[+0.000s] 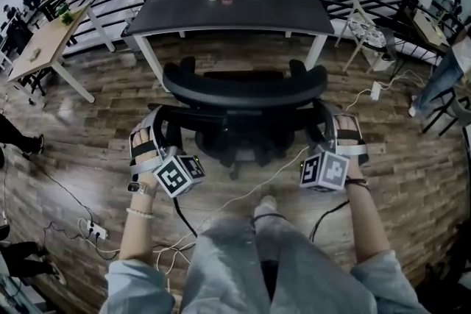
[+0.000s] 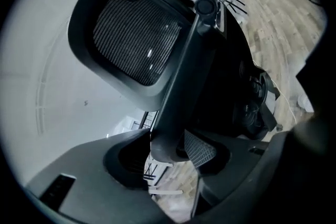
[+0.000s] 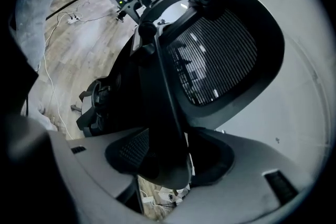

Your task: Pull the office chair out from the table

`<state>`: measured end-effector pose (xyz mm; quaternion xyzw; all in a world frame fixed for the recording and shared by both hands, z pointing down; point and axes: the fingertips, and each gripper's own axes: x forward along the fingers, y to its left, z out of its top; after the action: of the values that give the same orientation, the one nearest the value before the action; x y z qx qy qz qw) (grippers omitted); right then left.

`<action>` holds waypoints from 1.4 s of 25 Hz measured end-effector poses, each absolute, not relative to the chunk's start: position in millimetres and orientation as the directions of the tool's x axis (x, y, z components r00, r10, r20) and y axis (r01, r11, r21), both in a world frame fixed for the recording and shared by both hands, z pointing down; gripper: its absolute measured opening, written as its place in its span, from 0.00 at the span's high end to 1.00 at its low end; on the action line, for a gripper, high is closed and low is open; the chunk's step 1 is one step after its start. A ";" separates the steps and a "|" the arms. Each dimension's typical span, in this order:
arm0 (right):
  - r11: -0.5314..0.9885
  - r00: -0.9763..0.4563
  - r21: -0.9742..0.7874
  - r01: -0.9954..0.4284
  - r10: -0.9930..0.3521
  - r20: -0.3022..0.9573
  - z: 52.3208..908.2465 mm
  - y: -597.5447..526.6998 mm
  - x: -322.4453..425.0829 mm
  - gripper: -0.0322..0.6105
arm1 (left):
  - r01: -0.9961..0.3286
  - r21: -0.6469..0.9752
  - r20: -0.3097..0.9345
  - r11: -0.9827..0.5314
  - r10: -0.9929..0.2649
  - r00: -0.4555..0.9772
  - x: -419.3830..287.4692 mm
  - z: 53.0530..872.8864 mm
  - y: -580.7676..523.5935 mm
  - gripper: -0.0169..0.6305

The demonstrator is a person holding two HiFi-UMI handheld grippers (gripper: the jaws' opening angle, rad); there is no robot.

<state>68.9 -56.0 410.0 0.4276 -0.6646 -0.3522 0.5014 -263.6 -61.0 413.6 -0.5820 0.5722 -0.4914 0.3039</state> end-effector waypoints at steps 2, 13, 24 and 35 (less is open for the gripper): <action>0.385 -0.144 0.886 -0.258 -0.922 0.359 408.8 -51.3 68.3 0.58 | -0.406 -0.900 0.232 -0.160 -0.963 -0.134 -262.5 413.6 -51.5 0.64; 0.422 -0.243 0.741 -0.523 -0.907 0.345 385.6 -19.8 47.4 0.59 | -0.642 -0.738 0.308 -0.206 -0.950 -0.049 -237.8 407.8 -12.5 0.71; 0.458 -0.373 0.400 -0.794 -0.886 0.276 365.8 18.6 24.6 0.76 | -0.812 -0.561 0.245 -0.160 -0.969 0.022 -206.0 373.4 10.9 0.94; 0.487 -0.420 0.228 -0.843 -0.861 0.285 366.2 36.1 10.8 0.94 | -0.883 -0.430 0.175 -0.186 -0.977 0.120 -171.4 343.5 27.4 0.96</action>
<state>10.8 36.1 366.2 0.5060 -0.8423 -0.0245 0.1842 -171.4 27.4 343.5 -0.7402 0.6284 -0.2119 0.1107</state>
